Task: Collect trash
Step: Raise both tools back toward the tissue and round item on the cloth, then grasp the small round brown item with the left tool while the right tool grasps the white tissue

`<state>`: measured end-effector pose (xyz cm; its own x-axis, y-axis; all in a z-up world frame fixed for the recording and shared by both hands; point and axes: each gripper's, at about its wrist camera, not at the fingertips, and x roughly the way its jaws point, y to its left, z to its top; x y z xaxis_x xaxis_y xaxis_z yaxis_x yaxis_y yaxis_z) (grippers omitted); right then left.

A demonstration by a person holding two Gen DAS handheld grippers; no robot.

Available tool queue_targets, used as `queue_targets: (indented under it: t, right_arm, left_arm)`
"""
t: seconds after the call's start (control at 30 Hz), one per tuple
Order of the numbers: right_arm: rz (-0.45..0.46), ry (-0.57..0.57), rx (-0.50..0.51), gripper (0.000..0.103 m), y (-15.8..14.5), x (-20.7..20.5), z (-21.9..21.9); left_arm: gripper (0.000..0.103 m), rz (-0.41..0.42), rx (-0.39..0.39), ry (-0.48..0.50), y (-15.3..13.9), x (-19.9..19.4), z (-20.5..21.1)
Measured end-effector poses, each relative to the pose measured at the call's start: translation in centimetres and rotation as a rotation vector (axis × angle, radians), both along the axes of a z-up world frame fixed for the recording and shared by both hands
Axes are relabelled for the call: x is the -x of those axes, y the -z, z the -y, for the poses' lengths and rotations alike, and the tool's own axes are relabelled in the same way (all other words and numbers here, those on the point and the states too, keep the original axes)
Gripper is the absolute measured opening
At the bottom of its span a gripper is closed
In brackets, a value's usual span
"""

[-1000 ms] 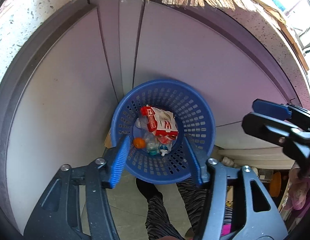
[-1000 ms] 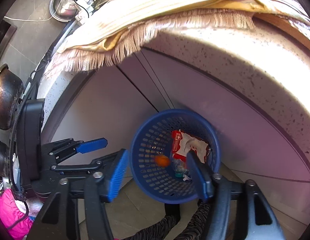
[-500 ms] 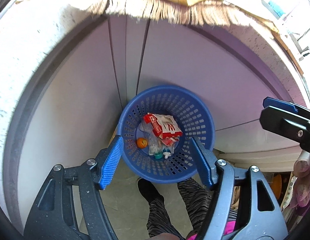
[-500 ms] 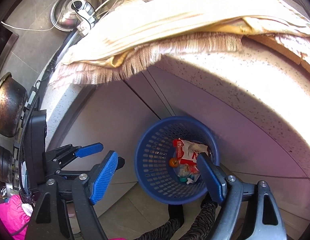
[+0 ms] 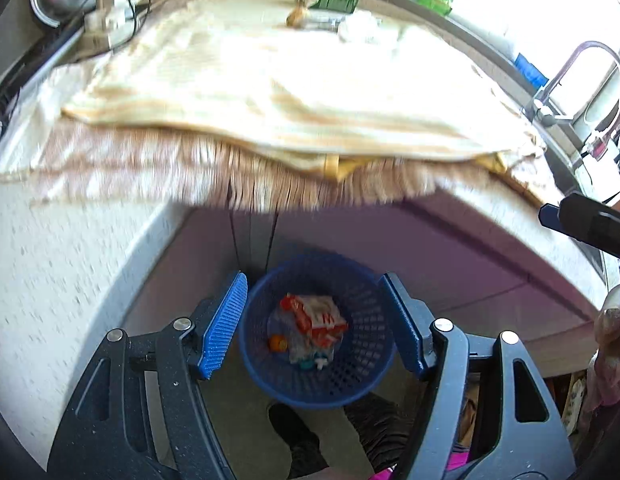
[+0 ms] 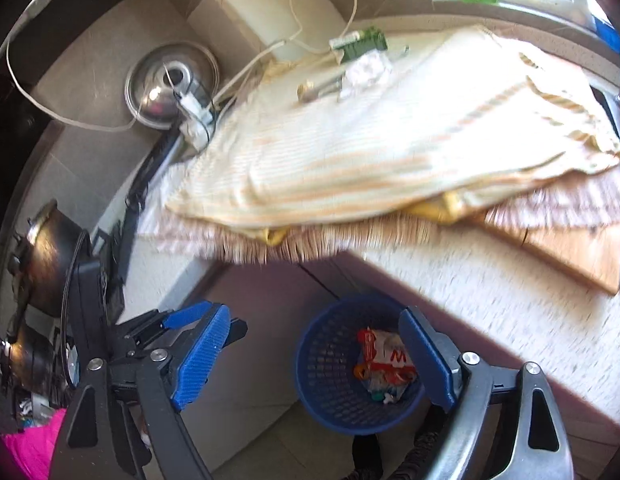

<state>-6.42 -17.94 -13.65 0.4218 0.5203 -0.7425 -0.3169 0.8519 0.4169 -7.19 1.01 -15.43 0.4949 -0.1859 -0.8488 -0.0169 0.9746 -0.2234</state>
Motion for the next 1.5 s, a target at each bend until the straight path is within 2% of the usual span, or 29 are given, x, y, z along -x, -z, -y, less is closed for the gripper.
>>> queue_targets:
  t: [0.23, 0.37, 0.47, 0.7, 0.83, 0.93, 1.17, 1.5]
  right_arm:
    - [0.074, -0.007, -0.044, 0.092, -4.1, -5.5, 1.9]
    - [0.092, -0.02, -0.052, 0.092, -5.3, -9.9, 2.8]
    - [0.102, -0.04, -0.046, 0.092, -5.7, -13.4, 3.3]
    - [0.117, -0.101, -0.013, 0.092, -6.0, -20.6, 3.2]
    - [0.097, -0.133, -0.004, 0.092, -5.6, -24.1, 2.6]
    - [0.079, -0.163, 0.014, 0.092, -4.9, -25.8, 1.8]
    - [0.021, -0.227, 0.045, 0.09, -2.9, -29.3, -0.2]
    - [-0.038, -0.302, 0.112, 0.087, -0.1, -32.6, -4.0]
  left_arm:
    - [0.07, 0.08, 0.019, -0.069, -3.8, -4.5, -0.7]
    - [0.07, 0.103, 0.059, -0.137, -5.7, -8.1, -1.8]
    - [0.07, 0.118, 0.062, -0.177, -6.6, -11.0, -2.2]
    - [0.07, 0.11, 0.119, -0.267, -6.7, -17.6, -3.4]
    - [0.07, 0.068, 0.124, -0.299, -6.0, -20.7, -3.8]
    - [0.07, 0.032, 0.127, -0.321, -5.2, -22.7, -4.1]
    - [0.07, -0.028, 0.187, -0.352, -3.7, -26.8, -5.1]
    - [0.07, -0.08, 0.231, -0.383, -1.6, -30.3, -5.7]
